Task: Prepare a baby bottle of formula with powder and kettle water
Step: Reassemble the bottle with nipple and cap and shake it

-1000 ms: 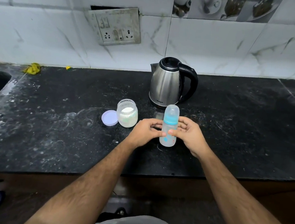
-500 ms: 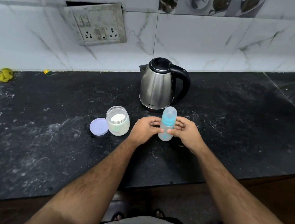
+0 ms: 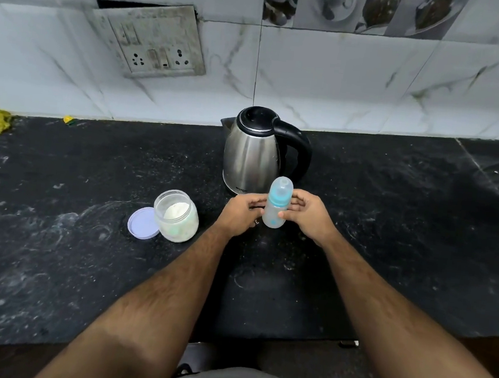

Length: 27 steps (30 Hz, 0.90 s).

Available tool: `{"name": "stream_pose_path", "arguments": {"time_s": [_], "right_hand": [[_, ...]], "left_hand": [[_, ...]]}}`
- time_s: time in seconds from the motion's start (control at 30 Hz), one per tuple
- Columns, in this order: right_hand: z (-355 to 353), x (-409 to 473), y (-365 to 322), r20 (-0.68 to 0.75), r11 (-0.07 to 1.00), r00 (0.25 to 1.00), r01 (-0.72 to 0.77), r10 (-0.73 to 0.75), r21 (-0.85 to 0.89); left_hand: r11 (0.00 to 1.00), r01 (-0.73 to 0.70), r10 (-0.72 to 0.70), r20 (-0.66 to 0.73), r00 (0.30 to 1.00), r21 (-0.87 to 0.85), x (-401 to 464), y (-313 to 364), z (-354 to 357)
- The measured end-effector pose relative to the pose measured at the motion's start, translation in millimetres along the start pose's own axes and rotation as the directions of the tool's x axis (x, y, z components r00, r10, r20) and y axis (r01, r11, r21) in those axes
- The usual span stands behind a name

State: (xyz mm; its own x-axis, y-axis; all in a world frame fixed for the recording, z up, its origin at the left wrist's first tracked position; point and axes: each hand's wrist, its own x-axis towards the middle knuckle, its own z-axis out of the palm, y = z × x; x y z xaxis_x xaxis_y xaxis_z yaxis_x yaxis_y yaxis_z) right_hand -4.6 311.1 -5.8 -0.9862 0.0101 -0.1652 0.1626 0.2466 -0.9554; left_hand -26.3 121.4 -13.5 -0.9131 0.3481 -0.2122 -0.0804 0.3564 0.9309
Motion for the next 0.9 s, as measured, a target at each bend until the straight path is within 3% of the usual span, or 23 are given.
{"name": "stream_pose_path", "arguments": {"time_s": [0.4, 0.9], "right_hand": [[-10.0, 24.7, 13.1, 0.012, 0.999, 1.000, -0.026, 0.027, -0.019], [-6.7, 20.0, 12.7, -0.005, 0.997, 0.998, -0.055, 0.055, -0.054]], "left_hand": [[0.998, 0.033, -0.039, 0.098, 0.994, 0.060, 16.2, 3.3, 5.0], [0.997, 0.045, -0.051, 0.093, 0.994, 0.063, 13.1, -2.2, 8.0]]}}
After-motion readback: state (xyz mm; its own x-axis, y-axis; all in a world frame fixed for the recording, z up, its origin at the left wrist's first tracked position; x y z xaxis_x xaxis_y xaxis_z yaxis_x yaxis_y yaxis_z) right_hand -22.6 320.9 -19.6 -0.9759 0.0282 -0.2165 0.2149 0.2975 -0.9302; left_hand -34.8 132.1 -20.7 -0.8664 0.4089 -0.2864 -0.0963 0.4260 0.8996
